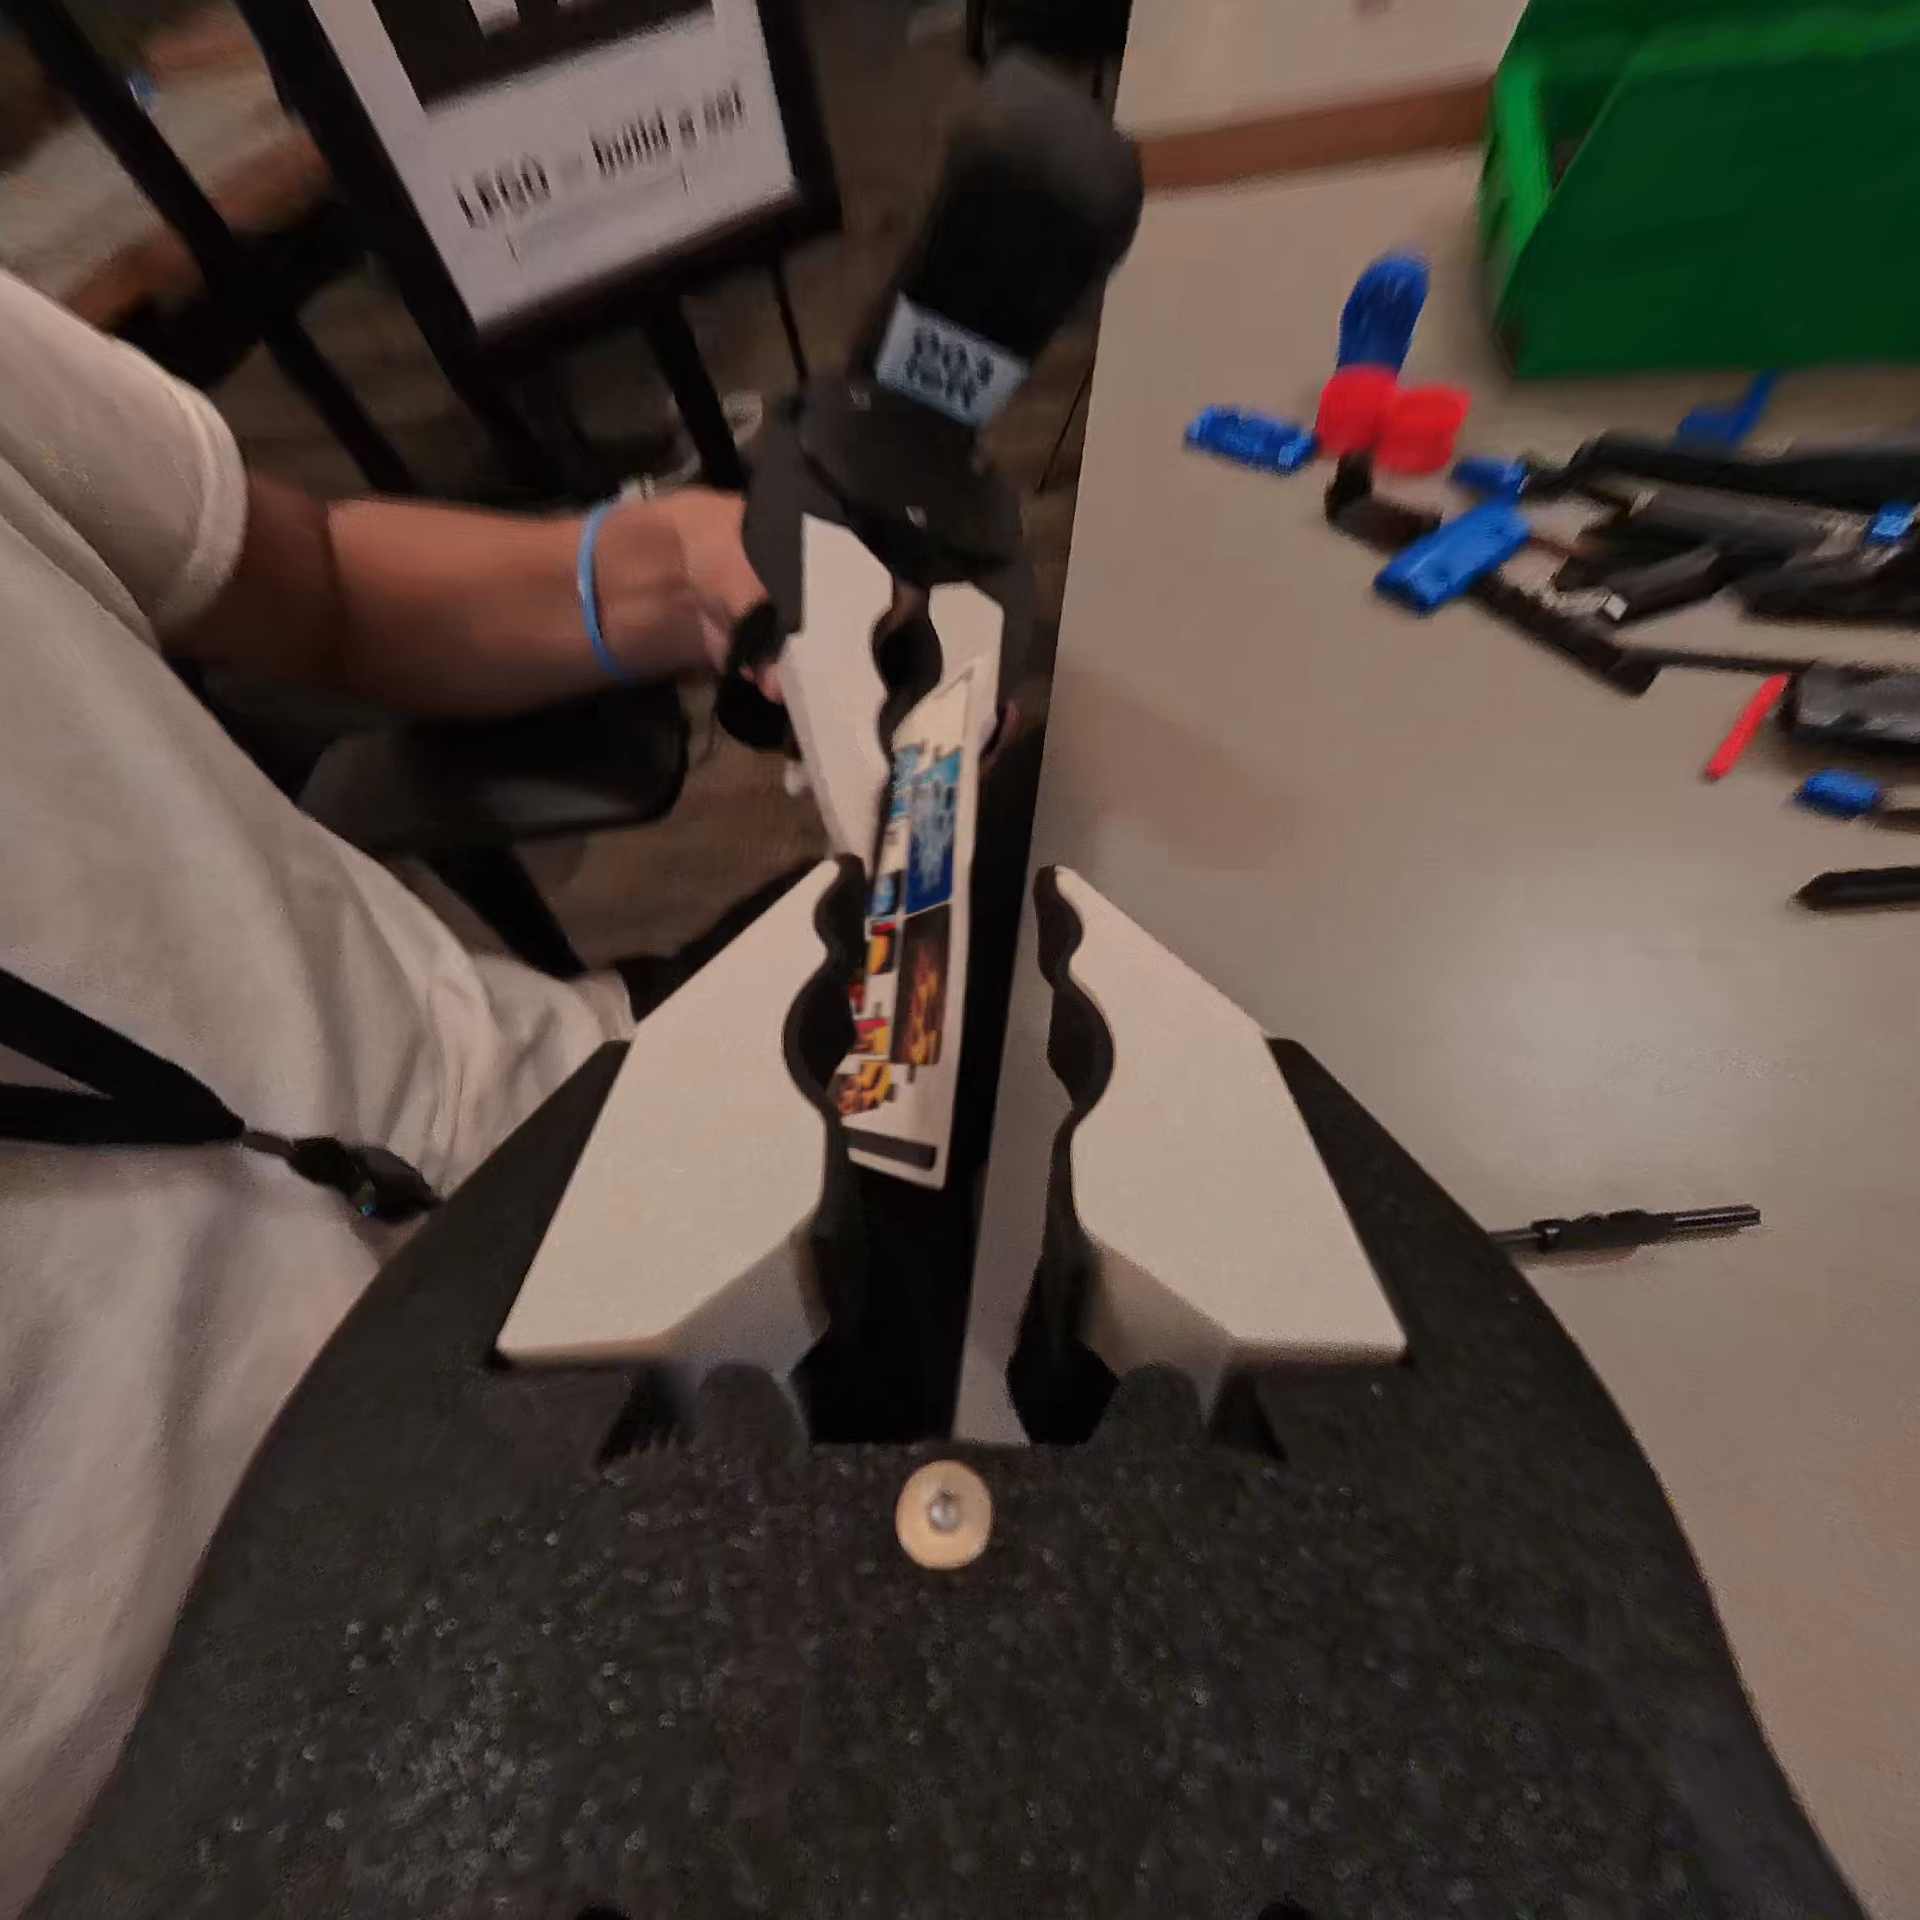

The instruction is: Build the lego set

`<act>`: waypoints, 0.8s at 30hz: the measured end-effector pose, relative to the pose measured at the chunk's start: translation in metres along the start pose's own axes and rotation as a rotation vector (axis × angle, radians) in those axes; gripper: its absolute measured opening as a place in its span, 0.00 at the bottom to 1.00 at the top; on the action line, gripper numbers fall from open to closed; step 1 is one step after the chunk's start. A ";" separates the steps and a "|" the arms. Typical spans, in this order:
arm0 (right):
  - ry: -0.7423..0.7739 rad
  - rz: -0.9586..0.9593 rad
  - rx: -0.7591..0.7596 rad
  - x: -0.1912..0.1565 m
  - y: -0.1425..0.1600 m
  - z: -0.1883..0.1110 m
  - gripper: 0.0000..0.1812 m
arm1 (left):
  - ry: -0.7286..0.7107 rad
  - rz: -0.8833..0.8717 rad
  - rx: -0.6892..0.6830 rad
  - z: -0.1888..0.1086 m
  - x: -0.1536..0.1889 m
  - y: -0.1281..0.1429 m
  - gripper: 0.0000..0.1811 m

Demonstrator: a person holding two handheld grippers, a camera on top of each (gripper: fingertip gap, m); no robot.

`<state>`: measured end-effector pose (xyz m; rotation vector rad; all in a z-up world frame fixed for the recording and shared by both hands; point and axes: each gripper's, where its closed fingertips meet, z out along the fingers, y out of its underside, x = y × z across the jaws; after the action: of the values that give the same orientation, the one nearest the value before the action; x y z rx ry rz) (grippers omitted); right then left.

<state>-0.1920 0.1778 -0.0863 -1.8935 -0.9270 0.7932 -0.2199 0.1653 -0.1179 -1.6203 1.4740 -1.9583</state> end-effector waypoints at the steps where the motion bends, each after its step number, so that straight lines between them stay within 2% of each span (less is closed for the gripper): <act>1: 0.012 -0.008 0.038 -0.006 -0.003 -0.003 0.18 | -0.003 -0.006 0.031 -0.002 0.000 -0.004 0.00; 3: 0.074 -0.036 0.073 -0.012 -0.003 -0.005 0.24 | -0.005 -0.018 0.069 -0.004 0.000 -0.008 0.00; 6: 0.158 -0.073 0.105 -0.019 -0.004 -0.009 0.25 | -0.001 -0.019 0.085 -0.007 0.003 -0.010 0.00; 8: 0.180 -0.106 0.080 -0.026 -0.002 -0.011 0.26 | 0.008 -0.002 0.040 -0.010 0.004 -0.007 0.00; 11: 0.225 -0.140 0.047 -0.022 0.002 -0.016 0.30 | 0.026 0.008 -0.115 -0.014 0.005 0.004 0.00; 13: 0.179 -0.102 0.077 -0.023 0.002 -0.014 0.25 | 0.023 0.033 -0.292 -0.014 0.006 0.020 0.00; 14: 0.106 -0.063 0.079 -0.029 0.005 -0.010 0.23 | 0.009 0.074 -0.370 -0.013 0.006 0.026 0.00; 17: -0.020 0.019 0.021 -0.032 0.021 0.007 0.21 | -0.014 0.193 -0.562 -0.009 0.007 0.037 0.00; 21: -0.163 0.077 -0.080 -0.044 0.038 0.026 0.17 | -0.049 0.257 -0.717 -0.003 0.003 0.041 0.00; 24: -0.153 0.061 -0.114 -0.043 0.044 0.034 0.09 | -0.033 0.275 -0.762 0.002 0.004 0.042 0.00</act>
<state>-0.2291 0.1409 -0.1330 -1.9895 -1.0311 0.9500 -0.2368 0.1412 -0.1478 -1.5387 2.4588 -1.2736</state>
